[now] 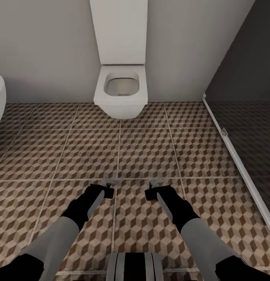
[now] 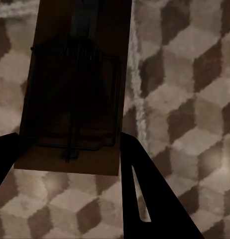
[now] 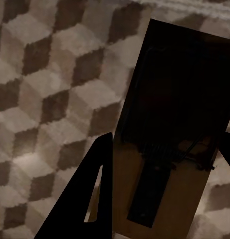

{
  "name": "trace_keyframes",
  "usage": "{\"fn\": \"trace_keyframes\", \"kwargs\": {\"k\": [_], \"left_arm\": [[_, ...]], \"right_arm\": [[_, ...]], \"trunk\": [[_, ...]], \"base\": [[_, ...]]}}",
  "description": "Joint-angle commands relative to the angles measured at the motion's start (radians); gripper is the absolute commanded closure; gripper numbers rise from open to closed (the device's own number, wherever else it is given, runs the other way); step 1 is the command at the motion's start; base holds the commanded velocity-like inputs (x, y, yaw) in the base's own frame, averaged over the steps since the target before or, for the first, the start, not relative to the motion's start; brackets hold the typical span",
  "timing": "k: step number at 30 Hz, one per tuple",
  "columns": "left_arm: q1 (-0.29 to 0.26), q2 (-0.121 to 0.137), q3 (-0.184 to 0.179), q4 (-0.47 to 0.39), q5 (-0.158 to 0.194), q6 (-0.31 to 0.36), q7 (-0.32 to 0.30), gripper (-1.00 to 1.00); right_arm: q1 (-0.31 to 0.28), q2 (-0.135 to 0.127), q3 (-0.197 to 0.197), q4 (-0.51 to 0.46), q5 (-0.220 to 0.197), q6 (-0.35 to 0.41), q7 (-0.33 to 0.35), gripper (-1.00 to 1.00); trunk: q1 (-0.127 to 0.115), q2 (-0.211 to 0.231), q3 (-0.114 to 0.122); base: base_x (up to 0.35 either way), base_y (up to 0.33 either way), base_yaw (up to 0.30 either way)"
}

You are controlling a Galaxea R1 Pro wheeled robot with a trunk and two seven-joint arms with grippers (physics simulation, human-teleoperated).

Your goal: Take the four mousetraps from the cabinet in the bathroom and place them on the bathroom floor. Make sure all four end up on the same floor surface, and ensure that at least two of them are either under or directly next to the same bathroom sink.

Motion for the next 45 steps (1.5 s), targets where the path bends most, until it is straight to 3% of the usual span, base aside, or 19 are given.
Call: {"fn": "trace_keyframes", "kwargs": {"k": [1,19,34,45], "left_arm": [[0.000,0.001,-0.003,-0.001,0.009,0.003,0.008,1.00],[0.000,0.001,-0.003,0.000,0.009,0.003,0.009,1.00],[0.000,0.001,-0.003,0.003,0.009,0.003,0.009,1.00],[0.000,-0.001,-0.004,0.006,0.009,0.003,0.008,1.00]], "right_arm": [[0.000,0.000,0.001,-0.001,-0.010,0.004,0.000,1.00],[0.000,0.000,0.002,-0.001,-0.010,0.003,0.000,1.00],[0.000,0.003,0.004,-0.001,-0.010,0.003,0.000,1.00],[0.000,0.003,0.004,-0.001,-0.009,0.003,-0.001,1.00]], "trunk": [[0.000,0.000,-0.002],[0.000,0.000,-0.026],[0.000,0.000,-0.027],[0.000,0.000,-0.027]], "base": [[0.000,0.000,0.000],[0.011,0.008,0.000],[0.242,0.175,0.000],[0.316,0.022,0.000]]}}
